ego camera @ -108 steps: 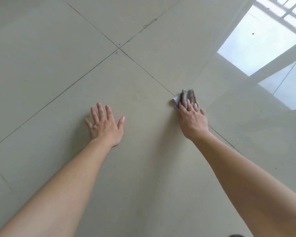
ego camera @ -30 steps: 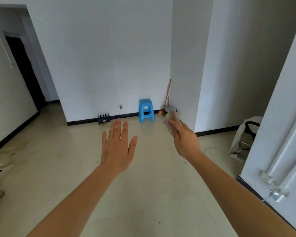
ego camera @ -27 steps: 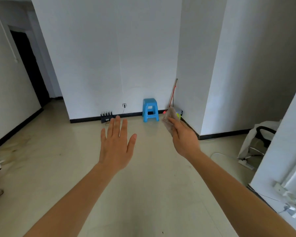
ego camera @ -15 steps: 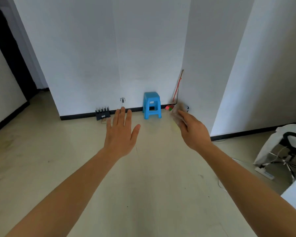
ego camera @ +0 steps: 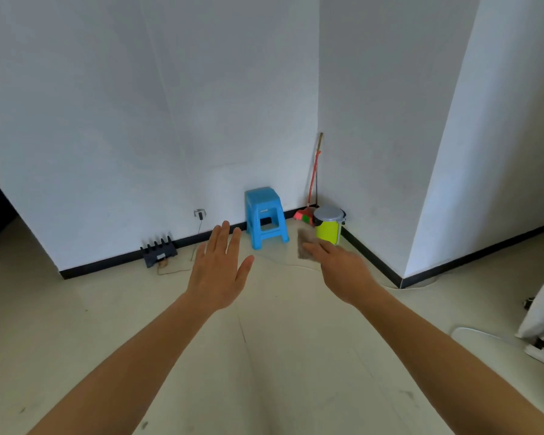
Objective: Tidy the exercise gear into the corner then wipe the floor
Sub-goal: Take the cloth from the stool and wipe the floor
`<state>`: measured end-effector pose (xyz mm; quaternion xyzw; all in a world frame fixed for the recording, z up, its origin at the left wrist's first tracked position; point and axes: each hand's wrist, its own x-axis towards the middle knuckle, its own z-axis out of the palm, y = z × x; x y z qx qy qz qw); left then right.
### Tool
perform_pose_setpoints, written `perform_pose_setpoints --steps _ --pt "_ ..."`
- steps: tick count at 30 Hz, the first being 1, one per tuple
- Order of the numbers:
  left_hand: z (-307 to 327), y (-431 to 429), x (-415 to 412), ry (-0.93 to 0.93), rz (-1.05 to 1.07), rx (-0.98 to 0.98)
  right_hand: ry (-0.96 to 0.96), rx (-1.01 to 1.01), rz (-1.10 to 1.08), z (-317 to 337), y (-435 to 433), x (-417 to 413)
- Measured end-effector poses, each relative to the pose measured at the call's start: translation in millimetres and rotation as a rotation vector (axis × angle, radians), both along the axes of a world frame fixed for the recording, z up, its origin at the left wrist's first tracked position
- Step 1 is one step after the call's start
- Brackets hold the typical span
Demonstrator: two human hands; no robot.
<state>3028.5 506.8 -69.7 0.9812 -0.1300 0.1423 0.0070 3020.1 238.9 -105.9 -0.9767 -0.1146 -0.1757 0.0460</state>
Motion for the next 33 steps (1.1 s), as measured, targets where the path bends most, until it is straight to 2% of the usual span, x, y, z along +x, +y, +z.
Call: perform_pose_setpoints --steps 6,13,19,24,33 --pt "8 28 172 -0.027 0.041 -0.044 0.002 -0.020 0.067 12 15 190" --pt "-37 60 397 -0.019 0.067 -0.100 0.044 0.270 0.040 -15 56 412" --pt "-42 74 598 0.080 0.041 -0.064 0.034 0.117 0.034 -18 69 603" --pt "-42 57 744 0.135 -0.033 -0.002 0.082 0.142 -0.050 -14 47 733" --pt "-98 -6 1029 0.235 -0.031 0.030 0.140 0.313 -0.134 -76 -16 1016"
